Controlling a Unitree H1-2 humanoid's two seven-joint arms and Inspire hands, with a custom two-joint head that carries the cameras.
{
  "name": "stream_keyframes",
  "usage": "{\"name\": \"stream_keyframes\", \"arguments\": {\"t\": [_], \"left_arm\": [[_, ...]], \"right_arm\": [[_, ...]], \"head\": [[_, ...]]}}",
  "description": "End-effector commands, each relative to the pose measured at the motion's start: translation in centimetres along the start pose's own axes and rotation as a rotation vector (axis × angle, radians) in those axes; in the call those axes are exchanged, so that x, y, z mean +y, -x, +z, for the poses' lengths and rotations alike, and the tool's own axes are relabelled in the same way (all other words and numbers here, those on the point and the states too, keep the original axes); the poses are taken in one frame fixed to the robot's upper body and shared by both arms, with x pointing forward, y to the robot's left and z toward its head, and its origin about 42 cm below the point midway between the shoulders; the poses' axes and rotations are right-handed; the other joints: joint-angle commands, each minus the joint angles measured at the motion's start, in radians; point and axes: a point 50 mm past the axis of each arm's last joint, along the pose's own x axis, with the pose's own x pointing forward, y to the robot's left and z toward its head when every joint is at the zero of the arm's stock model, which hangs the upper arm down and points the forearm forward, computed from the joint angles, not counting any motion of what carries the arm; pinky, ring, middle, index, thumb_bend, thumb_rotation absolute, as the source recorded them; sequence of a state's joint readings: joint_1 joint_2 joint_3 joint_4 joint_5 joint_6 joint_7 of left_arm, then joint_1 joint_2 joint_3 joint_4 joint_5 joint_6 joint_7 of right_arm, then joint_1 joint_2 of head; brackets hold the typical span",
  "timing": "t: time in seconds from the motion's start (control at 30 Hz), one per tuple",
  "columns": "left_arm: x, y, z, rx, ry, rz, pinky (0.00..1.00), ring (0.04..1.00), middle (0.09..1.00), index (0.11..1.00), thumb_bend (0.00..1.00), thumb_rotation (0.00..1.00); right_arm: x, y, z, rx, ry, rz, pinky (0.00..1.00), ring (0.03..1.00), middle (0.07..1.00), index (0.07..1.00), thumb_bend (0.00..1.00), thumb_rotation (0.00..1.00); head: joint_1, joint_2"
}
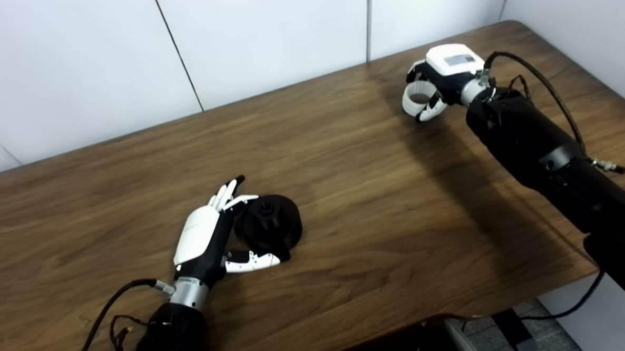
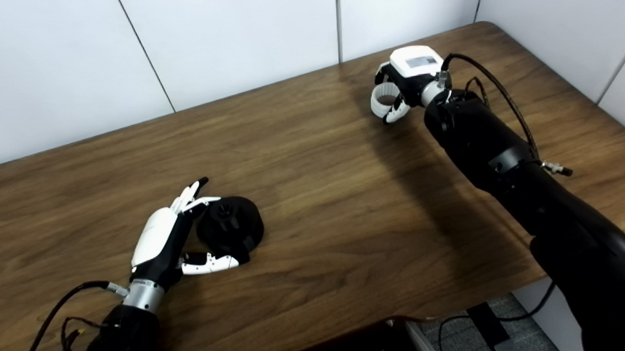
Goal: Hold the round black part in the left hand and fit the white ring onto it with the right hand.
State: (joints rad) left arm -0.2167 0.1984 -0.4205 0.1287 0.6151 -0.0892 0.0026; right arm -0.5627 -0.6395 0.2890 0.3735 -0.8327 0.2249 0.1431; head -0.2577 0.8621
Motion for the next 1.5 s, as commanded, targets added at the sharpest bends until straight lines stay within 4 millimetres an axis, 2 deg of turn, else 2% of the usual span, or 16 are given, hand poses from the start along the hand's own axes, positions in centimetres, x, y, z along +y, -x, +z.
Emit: {"name": "stream_keyframes", "arguments": {"t": [0.0, 0.4, 0.67, 0.87, 1.0, 1.3, 1.47], "left_arm": [[-1.5, 1.1, -0.6, 0.026, -0.019, -0.083, 0.97, 1.0, 1.0, 0.703, 1.0, 0.36], [-1.6, 1.0, -0.7, 0.026, -0.02, -0.082, 0.96, 1.0, 1.0, 0.701, 1.0, 0.37], [-1.7, 0.9, -0.6, 0.024, -0.016, -0.079, 0.97, 1.0, 1.0, 0.7, 1.0, 0.35], [-1.7, 0.9, -0.6, 0.024, -0.021, -0.08, 0.97, 1.0, 1.0, 0.7, 1.0, 0.36], [-1.7, 0.7, -0.6, 0.025, -0.021, -0.079, 0.97, 1.0, 1.0, 0.699, 1.0, 0.37], [-1.8, 0.5, -0.6, 0.025, -0.023, -0.077, 0.97, 1.0, 1.0, 0.699, 1.0, 0.37], [-1.8, 0.3, -0.2, 0.025, -0.02, -0.08, 0.98, 1.0, 1.0, 0.702, 1.0, 0.37]], "right_arm": [[-3.3, -0.6, -0.9, 0.0, 0.008, -0.093, 0.92, 0.679, 0.664, 0.734, 0.66, 0.17], [-5.3, -0.4, -1.5, 0.0, 0.028, -0.136, 0.95, 0.676, 0.647, 0.721, 0.67, 0.16], [-6.7, 0.1, -1.8, -0.035, 0.038, -0.183, 0.93, 0.651, 0.629, 0.713, 0.67, 0.15], [-7.8, 0.4, -1.6, -0.063, 0.027, -0.211, 0.95, 0.647, 0.628, 0.717, 0.67, 0.19], [-9.1, 0.6, -0.9, -0.095, 0.046, -0.238, 0.93, 0.614, 0.615, 0.719, 0.67, 0.22], [-11.1, 2.0, 1.0, -0.167, 0.067, -0.285, 0.94, 0.625, 0.608, 0.722, 0.68, 0.24], [-11.6, 2.7, 1.3, -0.186, 0.054, -0.288, 0.96, 0.631, 0.604, 0.721, 0.69, 0.22]], "head": [[0.001, 0.0], [-0.003, -0.003], [-0.001, -0.003], [0.009, 0.0], [0.007, -0.001], [0.01, -0.001], [0.069, 0.003]]}}
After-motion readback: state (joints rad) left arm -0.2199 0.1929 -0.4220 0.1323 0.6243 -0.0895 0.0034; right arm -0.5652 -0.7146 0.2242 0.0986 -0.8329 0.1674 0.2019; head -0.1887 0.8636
